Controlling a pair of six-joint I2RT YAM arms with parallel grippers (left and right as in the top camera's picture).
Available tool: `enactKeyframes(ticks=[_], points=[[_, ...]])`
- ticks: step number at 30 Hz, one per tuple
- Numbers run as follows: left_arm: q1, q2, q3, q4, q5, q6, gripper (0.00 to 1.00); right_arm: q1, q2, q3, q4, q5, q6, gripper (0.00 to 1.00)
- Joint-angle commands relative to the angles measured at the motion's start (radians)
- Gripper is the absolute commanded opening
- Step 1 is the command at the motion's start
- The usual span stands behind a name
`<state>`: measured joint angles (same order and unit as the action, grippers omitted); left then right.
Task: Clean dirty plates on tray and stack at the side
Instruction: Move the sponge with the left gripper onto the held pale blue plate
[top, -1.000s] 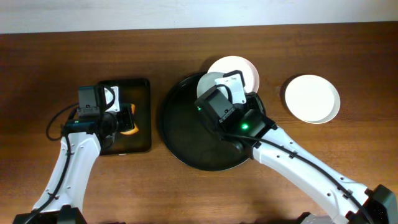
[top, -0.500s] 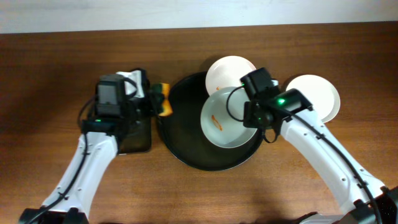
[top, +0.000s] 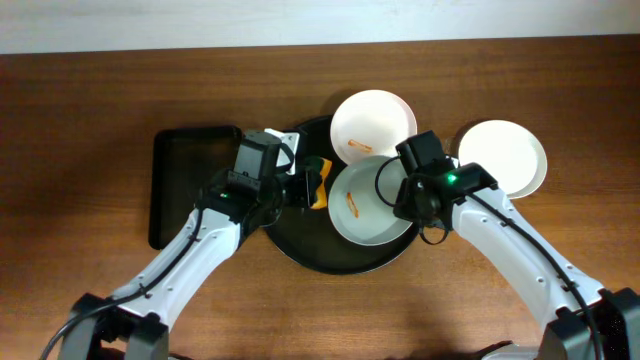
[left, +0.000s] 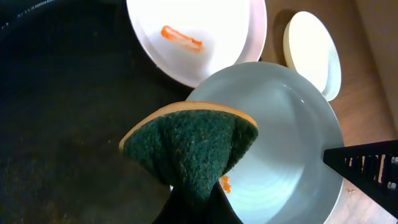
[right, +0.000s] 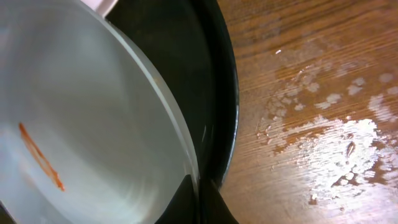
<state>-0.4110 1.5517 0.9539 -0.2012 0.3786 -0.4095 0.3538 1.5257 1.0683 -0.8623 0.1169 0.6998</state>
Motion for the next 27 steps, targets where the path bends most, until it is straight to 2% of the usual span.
enactKeyframes(ticks=[1,4,8,15,17,27], points=[[-0.039,0.028,0.012,0.010,-0.002,-0.010,0.00,0.000,-0.019,-0.074,0.053,-0.061,0.016,0.04],[-0.085,0.084,0.012,0.047,-0.002,-0.010,0.00,0.000,-0.019,-0.148,0.093,-0.079,0.095,0.04],[-0.119,0.153,0.012,0.146,-0.002,-0.069,0.00,0.000,-0.019,-0.155,0.072,-0.096,0.095,0.04],[-0.190,0.215,0.011,0.130,-0.006,-0.069,0.00,0.000,-0.019,-0.155,0.070,-0.148,0.095,0.04],[-0.202,0.222,0.011,0.124,-0.047,-0.069,0.00,0.000,-0.019,-0.155,0.070,-0.148,0.095,0.04],[-0.216,0.223,0.008,-0.011,-0.065,-0.068,0.00,0.000,-0.019,-0.155,0.070,-0.148,0.095,0.04]])
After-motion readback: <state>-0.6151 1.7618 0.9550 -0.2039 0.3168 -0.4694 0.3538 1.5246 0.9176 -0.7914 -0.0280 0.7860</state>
